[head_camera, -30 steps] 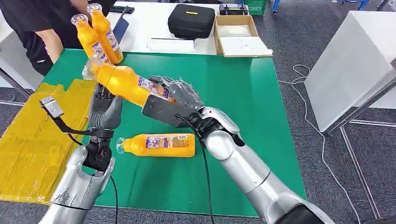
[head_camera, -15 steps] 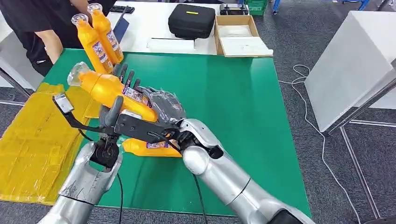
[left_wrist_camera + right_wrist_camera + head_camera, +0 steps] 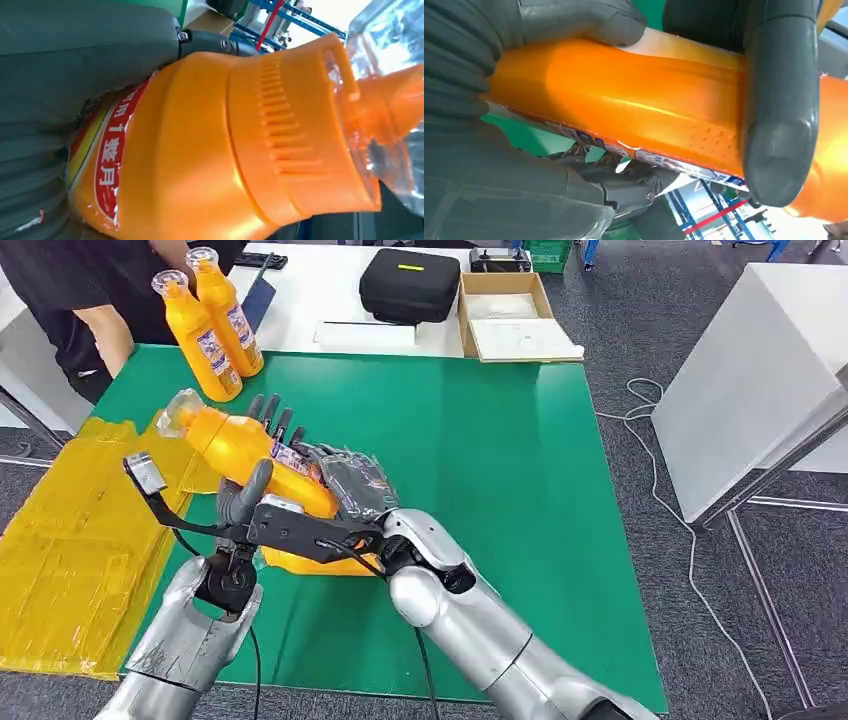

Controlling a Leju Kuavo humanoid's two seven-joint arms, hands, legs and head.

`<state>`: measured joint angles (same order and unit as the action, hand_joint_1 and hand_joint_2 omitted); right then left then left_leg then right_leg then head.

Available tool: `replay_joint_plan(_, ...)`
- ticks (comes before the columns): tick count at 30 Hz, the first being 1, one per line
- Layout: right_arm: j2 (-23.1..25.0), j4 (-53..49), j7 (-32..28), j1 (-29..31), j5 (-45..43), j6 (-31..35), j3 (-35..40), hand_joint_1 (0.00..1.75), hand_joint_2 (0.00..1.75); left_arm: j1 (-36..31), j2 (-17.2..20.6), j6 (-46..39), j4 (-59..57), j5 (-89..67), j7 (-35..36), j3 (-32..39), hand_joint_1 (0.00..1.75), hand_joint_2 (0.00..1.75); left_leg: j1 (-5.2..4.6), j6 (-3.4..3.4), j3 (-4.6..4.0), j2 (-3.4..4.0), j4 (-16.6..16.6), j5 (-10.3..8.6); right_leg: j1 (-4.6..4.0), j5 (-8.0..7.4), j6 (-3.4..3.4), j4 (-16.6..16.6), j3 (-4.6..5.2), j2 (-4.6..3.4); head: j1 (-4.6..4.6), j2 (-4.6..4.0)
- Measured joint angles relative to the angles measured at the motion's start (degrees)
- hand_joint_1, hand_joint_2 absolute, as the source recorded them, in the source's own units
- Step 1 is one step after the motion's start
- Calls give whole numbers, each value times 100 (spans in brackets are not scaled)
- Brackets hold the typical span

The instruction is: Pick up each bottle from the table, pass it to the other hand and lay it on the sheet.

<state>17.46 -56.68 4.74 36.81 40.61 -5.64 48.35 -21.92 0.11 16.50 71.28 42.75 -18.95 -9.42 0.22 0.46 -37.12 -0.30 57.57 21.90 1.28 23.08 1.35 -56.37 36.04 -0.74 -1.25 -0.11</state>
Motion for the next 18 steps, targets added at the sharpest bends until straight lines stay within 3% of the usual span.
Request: replay_joint_plan(18, 35, 293, -201, -83, 147, 35, -133, 169, 175, -43, -4, 328, -245, 109, 13, 105, 175, 175, 0, 0, 0, 3, 0, 0, 0, 0, 0, 1, 7, -3, 2, 0)
